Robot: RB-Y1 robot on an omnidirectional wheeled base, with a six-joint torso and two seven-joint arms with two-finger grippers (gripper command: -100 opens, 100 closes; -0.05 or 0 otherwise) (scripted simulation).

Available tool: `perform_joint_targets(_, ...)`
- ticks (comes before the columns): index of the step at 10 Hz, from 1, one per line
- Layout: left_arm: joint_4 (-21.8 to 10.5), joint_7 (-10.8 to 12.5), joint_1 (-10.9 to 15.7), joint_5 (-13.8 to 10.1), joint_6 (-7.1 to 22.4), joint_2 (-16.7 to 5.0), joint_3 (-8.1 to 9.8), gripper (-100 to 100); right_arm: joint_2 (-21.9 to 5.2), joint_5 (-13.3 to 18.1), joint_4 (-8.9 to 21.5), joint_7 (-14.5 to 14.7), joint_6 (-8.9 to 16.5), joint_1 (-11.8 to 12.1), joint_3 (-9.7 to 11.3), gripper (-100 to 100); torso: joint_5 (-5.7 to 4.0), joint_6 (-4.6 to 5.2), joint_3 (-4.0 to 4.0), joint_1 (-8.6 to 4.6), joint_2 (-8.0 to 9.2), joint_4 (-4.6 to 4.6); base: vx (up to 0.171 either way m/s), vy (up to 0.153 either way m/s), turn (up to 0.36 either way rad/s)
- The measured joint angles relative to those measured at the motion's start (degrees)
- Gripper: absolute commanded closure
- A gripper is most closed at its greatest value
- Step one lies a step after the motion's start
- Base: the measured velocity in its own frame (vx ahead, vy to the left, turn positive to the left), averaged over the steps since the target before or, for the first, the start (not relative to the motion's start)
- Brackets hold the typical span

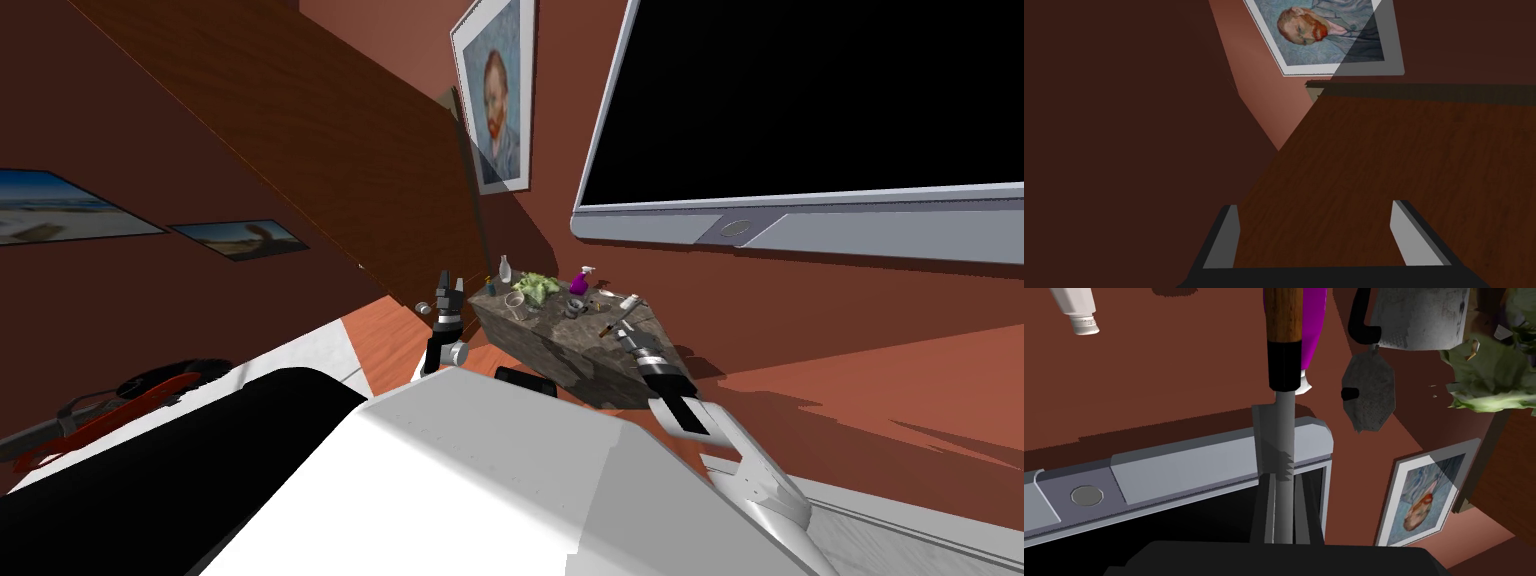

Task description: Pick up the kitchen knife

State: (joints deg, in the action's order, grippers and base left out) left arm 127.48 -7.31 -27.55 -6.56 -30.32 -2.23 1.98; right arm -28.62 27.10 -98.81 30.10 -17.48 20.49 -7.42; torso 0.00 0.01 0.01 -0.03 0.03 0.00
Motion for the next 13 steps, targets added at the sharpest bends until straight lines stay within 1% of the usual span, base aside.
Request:
perform_joint_targets(2,0.00,0.00,0.00,0.00,0.00,0.00,0.00,0,0.75,0.98,1.77,1.45,-0.13,-0.63,0.08,-100,-0.01,0.01,0.01,-0.04,0.02,0.00,-0.006,-0.011,0.020)
perform_joint_targets(3,0.00,0.00,0.00,0.00,0.00,0.00,0.00,0,0.79,1.04,1.87,1.62,-0.16,-0.65,0.09,0,0.00,0.02,0.01,-0.01,0.01,0.00,0.000,0.000,0.000)
perform_joint_targets(4,0.00,0.00,0.00,0.00,0.00,0.00,0.00,0,0.78,1.03,1.86,1.60,-0.15,-0.65,0.08,-100,0.00,0.01,0.00,0.01,0.00,0.00,-0.028,0.005,-0.256)
perform_joint_targets(5,0.00,0.00,-0.01,0.00,0.00,0.00,0.01,0,0.89,0.92,3.57,1.69,-0.45,-2.52,1.21,-100,0.00,0.05,0.03,0.03,0.06,0.01,-0.034,0.014,-0.111)
perform_joint_targets(6,0.00,0.00,0.00,0.00,0.00,0.00,0.00,0,1.00,0.84,5.11,1.78,-0.74,-4.06,1.80,-100,0.01,0.00,0.05,0.06,0.09,0.02,-0.041,0.007,-0.193)
perform_joint_targets(7,0.00,0.00,0.00,0.00,0.00,0.00,0.00,0,1.20,0.66,7.70,2.00,-1.60,-6.31,2.92,-100,0.01,0.04,0.06,0.05,0.11,0.02,-0.035,0.008,-0.113)
perform_joint_targets(8,0.00,0.00,0.00,0.00,0.00,0.00,0.00,0,1.29,0.66,9.25,2.05,-1.58,-8.17,3.85,-100,0.01,0.00,0.06,0.05,0.10,0.03,-0.014,0.003,0.010)
perform_joint_targets(9,0.00,0.00,0.00,0.00,0.00,0.00,0.00,0,1.60,0.71,10.41,2.21,-1.55,-9.44,4.07,-100,0.01,0.00,0.03,0.05,0.05,0.02,-0.030,0.003,-0.191)
perform_joint_targets(10,0.00,0.00,-0.01,0.00,0.00,0.00,0.00,0,1.86,0.63,12.08,2.44,-1.98,-11.21,5.19,-100,0.01,0.04,0.04,0.04,0.08,0.01,-0.032,0.011,-0.124)
perform_joint_targets(11,0.00,0.00,0.00,0.00,0.00,0.00,0.00,0,1.78,0.46,14.05,2.49,-2.56,-12.95,5.70,-100,0.02,0.01,0.05,0.05,0.08,0.02,-0.013,0.004,-0.007)
perform_joint_targets(12,0.00,0.00,0.00,0.00,0.00,0.00,0.00,0,1.86,0.42,15.83,2.56,-2.96,-14.54,5.82,-100,0.02,0.00,0.02,0.04,0.03,0.01,-0.025,-0.001,-0.207)
perform_joint_targets(13,0.00,0.00,-0.01,0.00,0.00,0.00,0.00,0,2.05,0.34,17.92,2.69,-3.24,-16.64,7.05,-100,0.01,0.04,0.03,0.03,0.06,0.01,-0.031,0.006,-0.125)
